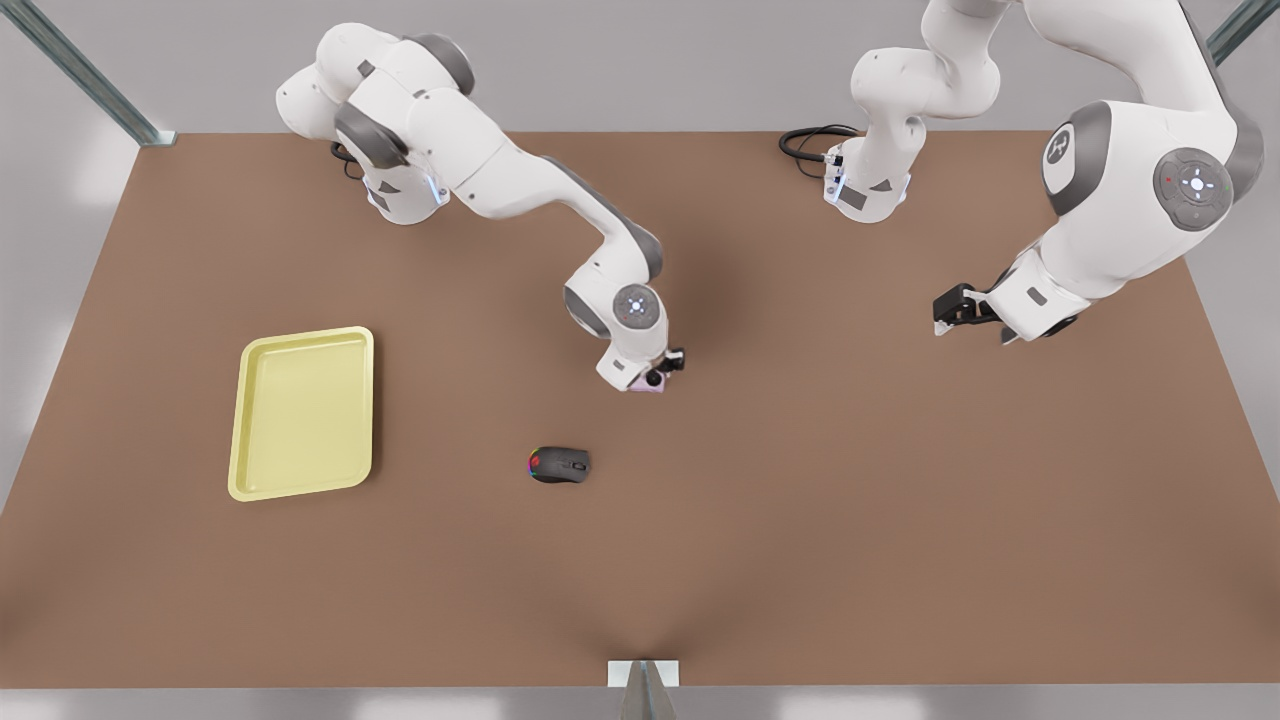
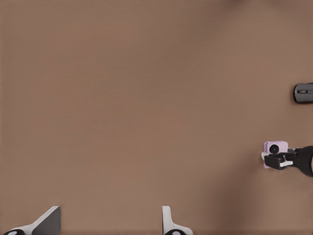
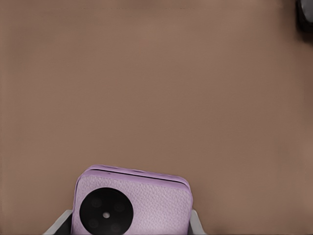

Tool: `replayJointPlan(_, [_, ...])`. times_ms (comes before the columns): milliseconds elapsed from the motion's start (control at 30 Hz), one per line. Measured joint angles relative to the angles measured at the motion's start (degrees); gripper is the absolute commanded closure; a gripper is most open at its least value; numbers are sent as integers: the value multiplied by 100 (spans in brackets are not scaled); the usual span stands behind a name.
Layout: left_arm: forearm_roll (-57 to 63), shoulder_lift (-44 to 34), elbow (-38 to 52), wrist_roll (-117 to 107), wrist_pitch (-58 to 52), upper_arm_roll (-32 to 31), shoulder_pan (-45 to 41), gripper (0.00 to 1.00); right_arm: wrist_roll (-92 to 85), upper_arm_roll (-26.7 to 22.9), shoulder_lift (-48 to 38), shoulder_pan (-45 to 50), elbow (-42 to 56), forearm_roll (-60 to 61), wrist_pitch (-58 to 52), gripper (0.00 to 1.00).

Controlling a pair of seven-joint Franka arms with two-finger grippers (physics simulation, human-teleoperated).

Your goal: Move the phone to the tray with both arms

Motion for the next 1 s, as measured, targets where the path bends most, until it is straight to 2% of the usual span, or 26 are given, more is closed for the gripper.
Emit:
replayJointPlan(167, [0, 1, 4, 20, 1, -1, -27, 0, -561, 2, -880, -1656, -237, -2, -784, 21])
replayJointPlan(367, [7, 22, 36, 36, -2, -9, -38, 0, -1929, 1, -1844, -3899, -1582, 64, -1254, 21])
replayJointPlan(533, [9, 32, 39, 47, -5, -21, -25, 0, -3394, -7, -1789, -5296, -2832, 115, -724, 21])
replayJointPlan(600, [9, 34, 39, 51, -5, -23, -27, 0, -3969, -26, -1497, -5602, -2906, 116, -380, 20])
replayJointPlan(633, [9, 34, 39, 53, -5, -27, -25, 0, -4259, -34, -1310, -5753, -2849, 114, -199, 12])
replayJointPlan(667, [9, 33, 42, 55, -6, -42, -15, 0, -4533, -42, -1165, -5858, -2766, 108, -46, 0])
replayJointPlan(800, [7, 39, 131, 61, -9, -60, -30, 0, -5497, -68, -1024, -6008, -2579, 62, 338, 0])
replayJointPlan(900, [8, 43, 158, 64, -17, -61, -48, 0, -6021, 48, -1543, -5796, -1902, 56, 119, 0])
replayJointPlan(1000, [8, 56, 199, 67, -32, -55, -57, 0, -6078, 101, -2818, -4940, -1523, 60, -636, 0])
